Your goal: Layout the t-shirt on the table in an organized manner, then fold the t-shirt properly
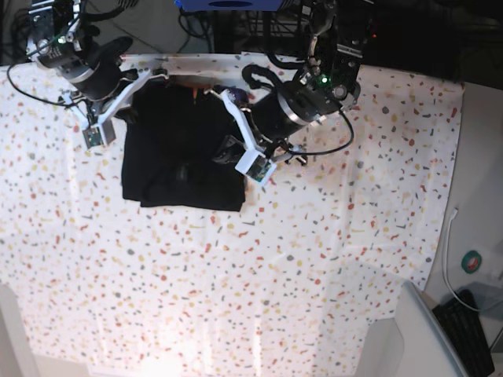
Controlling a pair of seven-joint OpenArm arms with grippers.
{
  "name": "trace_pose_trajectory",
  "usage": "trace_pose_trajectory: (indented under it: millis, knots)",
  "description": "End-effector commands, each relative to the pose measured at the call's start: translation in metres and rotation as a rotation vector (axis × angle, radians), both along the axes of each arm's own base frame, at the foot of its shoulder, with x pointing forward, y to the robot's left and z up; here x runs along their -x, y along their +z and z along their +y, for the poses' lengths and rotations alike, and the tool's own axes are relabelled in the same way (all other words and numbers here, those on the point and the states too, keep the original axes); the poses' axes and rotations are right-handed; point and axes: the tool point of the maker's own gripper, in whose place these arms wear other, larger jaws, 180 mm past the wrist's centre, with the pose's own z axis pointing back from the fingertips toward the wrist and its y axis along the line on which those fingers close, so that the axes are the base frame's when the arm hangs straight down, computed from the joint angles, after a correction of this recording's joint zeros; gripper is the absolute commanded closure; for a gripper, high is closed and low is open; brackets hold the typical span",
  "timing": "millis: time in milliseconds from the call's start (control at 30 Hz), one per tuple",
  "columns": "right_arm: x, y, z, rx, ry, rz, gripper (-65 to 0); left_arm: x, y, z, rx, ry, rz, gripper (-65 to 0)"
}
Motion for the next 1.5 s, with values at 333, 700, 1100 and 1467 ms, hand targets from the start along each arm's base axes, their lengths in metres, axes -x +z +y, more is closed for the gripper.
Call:
trace_pose_trajectory:
  millis: [333, 700, 1100, 1467]
  knots:
    - [0.131, -0.006, -0.127, 0.245, -0.239, 0.248, 0.0, 0.139, -0.030, 0.114, -0.219, 0.015, 0.195, 0.0]
    - [0.253, -0.149, -0.047, 0.041, 0.014, 0.764, 0.0, 0.279, -0.136, 0.169, -0.256, 0.153, 0.607, 0.0]
    - [0.269, -0.244, -0.051, 0.176, 0.266, 0.555, 0.0, 0.325, -0.245, 0.209, -0.175, 0.472, 0.660, 0.0]
    - [0.243, -0.250, -0.045, 0.349, 0.282, 0.452, 0.0, 0.308, -0.251, 0.151, -0.132, 0.214, 0.668, 0.0]
